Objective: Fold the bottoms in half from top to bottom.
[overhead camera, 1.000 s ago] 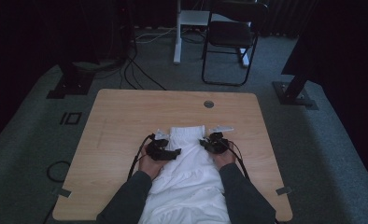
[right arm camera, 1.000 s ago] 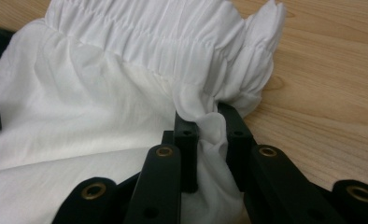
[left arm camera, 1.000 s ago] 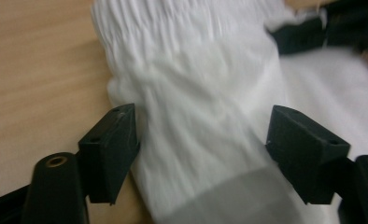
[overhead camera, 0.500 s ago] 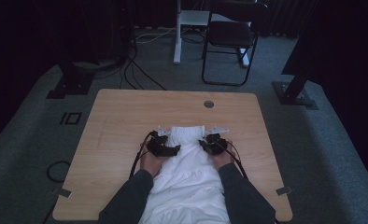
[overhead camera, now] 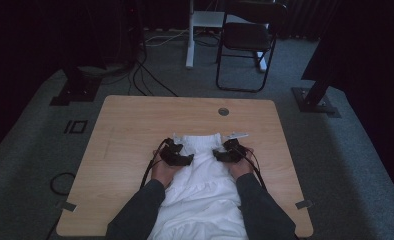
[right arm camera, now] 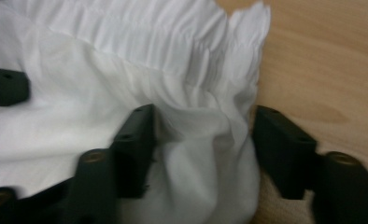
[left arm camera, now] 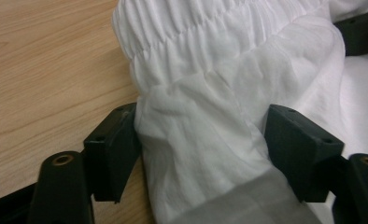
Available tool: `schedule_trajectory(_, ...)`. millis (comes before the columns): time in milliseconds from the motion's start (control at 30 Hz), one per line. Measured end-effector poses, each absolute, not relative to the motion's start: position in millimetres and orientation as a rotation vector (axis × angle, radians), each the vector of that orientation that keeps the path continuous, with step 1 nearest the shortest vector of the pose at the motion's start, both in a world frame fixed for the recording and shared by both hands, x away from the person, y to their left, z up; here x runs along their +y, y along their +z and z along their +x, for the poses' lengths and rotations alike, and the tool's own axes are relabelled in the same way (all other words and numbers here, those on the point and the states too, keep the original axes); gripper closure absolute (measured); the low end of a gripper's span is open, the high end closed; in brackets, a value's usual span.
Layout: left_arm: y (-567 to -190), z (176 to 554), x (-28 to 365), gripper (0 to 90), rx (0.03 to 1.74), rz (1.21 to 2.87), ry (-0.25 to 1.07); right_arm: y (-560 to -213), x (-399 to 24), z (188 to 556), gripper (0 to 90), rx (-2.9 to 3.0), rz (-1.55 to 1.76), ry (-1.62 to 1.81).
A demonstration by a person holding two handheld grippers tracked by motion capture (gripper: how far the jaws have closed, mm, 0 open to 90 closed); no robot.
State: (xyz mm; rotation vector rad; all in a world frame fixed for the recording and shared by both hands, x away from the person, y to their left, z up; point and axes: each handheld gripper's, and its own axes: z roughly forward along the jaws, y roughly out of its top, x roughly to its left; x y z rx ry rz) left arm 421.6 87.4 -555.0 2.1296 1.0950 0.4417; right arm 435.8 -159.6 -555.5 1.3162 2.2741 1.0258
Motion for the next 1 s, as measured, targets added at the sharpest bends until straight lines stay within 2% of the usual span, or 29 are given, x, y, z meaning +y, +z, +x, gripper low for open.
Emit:
schedule_trajectory(167, -552, 416, 88, 33.6, 1.103, 2.158, 0.434, -556, -155, 434, 21.1, 2.297, 1.286, 0.954)
schedule_trajectory(233, -551, 414, 88, 35.5, 1.101, 2.172, 0.432, -557, -151, 432, 20.1, 2.319, 1.252, 0.928)
schedule_trajectory(267, -551, 414, 88, 37.2, 1.099, 2.176, 0.428, -556, -150, 432, 21.8, 2.324, 1.253, 0.925)
schedule_trajectory(300, -550, 414, 88, 40.2, 1.099, 2.179, 0.417, -555, -150, 432, 27.4, 2.333, 1.249, 0.923)
schedule_trajectory(333, -550, 414, 88, 44.2, 1.099, 2.179, 0.417, -555, -150, 432, 27.4, 2.333, 1.249, 0.923)
schedule_trajectory(367, -548, 414, 88, 44.2, 1.098, 2.186, 0.398, -553, -149, 432, 39.6, 2.346, 1.236, 0.927)
schedule_trajectory(400, -547, 415, 88, 52.4, 1.095, 2.19, 0.389, -550, -147, 433, 60.1, 2.368, 1.233, 0.939)
schedule_trajectory(467, -546, 415, 86, 60.0, 1.105, 2.189, 0.366, -549, -146, 436, 75.5, 2.388, 1.244, 0.966)
schedule_trajectory(500, -546, 416, 86, 65.3, 1.103, 2.188, 0.344, -549, -147, 438, 80.2, 2.396, 1.248, 0.987)
schedule_trajectory(533, -546, 416, 86, 70.9, 1.103, 2.188, 0.344, -549, -147, 438, 80.2, 2.396, 1.248, 0.987)
schedule_trajectory(600, -541, 422, 87, 70.9, 1.09, 2.193, 0.35, -549, -148, 441, 82.2, 2.401, 1.277, 1.012)
schedule_trajectory(633, -538, 425, 88, 81.2, 1.083, 2.196, 0.36, -547, -152, 450, 84.0, 2.404, 1.316, 1.073)
schedule_trajectory(833, -491, 445, 95, 82.3, 1.004, 2.143, 0.493, -513, -152, 463, 83.9, 2.347, 1.234, 1.152)
schedule_trajectory(933, -473, 452, 97, 82.4, 0.982, 2.116, 0.52, -498, -155, 470, 83.9, 2.325, 1.231, 1.206)
schedule_trajectory(1000, -451, 461, 100, 82.4, 0.945, 2.094, 0.56, -476, -157, 478, 84.0, 2.274, 1.214, 1.276)
